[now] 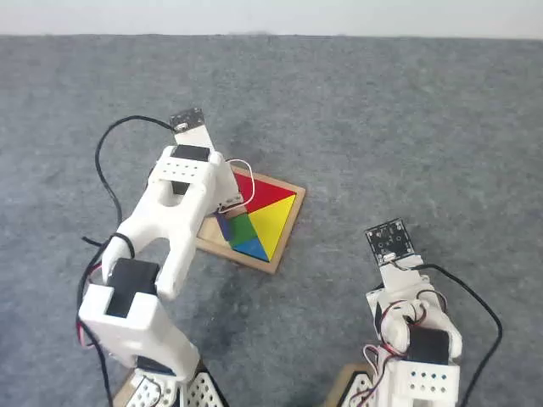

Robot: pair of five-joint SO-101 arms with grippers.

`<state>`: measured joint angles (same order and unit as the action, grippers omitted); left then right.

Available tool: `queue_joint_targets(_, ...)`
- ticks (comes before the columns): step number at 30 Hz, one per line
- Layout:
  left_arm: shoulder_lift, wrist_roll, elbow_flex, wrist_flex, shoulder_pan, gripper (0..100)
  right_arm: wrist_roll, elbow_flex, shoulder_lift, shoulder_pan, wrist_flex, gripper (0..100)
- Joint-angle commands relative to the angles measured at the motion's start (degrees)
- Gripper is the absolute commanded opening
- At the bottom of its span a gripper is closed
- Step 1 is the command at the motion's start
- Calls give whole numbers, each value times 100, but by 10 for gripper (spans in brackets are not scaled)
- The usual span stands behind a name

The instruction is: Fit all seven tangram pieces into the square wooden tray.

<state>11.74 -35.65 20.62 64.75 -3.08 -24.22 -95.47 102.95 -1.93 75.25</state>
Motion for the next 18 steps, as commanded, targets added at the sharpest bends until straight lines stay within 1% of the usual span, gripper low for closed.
queue_joint_targets(1, -334, 114, -259, 35, 0, 92, -44, -97, 92, 22, 13, 8)
queue_joint_targets(11, -404, 123, -251, 26, 35, 106, -44, -97, 92, 22, 13, 8)
queue_joint_targets(14, -686, 202, -207, 44, 35, 105, -44, -97, 92, 22, 13, 8)
queue_joint_targets(18, -1222, 316, -180, 343, 88, 106, -44, -97, 92, 22, 13, 8)
